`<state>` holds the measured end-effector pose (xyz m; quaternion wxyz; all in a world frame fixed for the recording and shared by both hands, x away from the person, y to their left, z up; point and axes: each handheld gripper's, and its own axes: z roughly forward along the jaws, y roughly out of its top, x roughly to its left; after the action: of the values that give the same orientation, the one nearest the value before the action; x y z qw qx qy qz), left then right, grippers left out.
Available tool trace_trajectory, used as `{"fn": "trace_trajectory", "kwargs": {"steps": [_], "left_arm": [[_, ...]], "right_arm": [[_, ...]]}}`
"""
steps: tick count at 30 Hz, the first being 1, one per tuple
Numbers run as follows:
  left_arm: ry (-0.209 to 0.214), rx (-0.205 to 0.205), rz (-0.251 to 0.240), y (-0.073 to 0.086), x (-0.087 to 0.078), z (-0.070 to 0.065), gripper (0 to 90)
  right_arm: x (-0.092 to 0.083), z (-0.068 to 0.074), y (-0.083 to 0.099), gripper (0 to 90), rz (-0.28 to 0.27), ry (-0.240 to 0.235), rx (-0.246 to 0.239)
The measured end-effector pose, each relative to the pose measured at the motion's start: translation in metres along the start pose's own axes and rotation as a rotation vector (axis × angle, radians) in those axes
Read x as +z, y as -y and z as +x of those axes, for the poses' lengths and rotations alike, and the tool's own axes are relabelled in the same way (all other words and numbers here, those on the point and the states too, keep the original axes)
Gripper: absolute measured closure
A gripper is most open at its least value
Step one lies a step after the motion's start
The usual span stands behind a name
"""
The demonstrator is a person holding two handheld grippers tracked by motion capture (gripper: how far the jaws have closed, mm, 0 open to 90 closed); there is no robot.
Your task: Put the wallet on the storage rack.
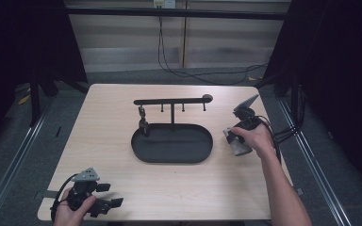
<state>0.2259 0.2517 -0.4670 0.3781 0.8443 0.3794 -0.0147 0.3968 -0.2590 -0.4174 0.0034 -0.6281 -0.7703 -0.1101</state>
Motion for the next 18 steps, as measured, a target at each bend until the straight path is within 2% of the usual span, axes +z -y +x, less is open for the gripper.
{"fn": "trace_trajectory", "kwargs": {"steps": [1,2,12,18], "left_arm": [[-0.02,0.007,-0.001,0.0,0.0,-0.001,18.9],[-0.022,0.015,0.002,-0.001,0.0,-0.001,18.7],[0.005,-0.005,-0.017,0.001,-0.001,0.001,18.6],[0.008,-0.001,-0.008,0.001,0.0,0.0,18.6]], "right_arm": [[-0.003,0.001,0.0,33.8,-0.004,-0.001,0.001],[-0.005,0.001,0.0,33.8,-0.01,-0.007,0.005],[-0.015,0.007,-0.002,33.8,-0.023,-0.014,-0.004],[-0.024,0.014,-0.002,33.8,-0.047,-0.058,-0.003]]}}
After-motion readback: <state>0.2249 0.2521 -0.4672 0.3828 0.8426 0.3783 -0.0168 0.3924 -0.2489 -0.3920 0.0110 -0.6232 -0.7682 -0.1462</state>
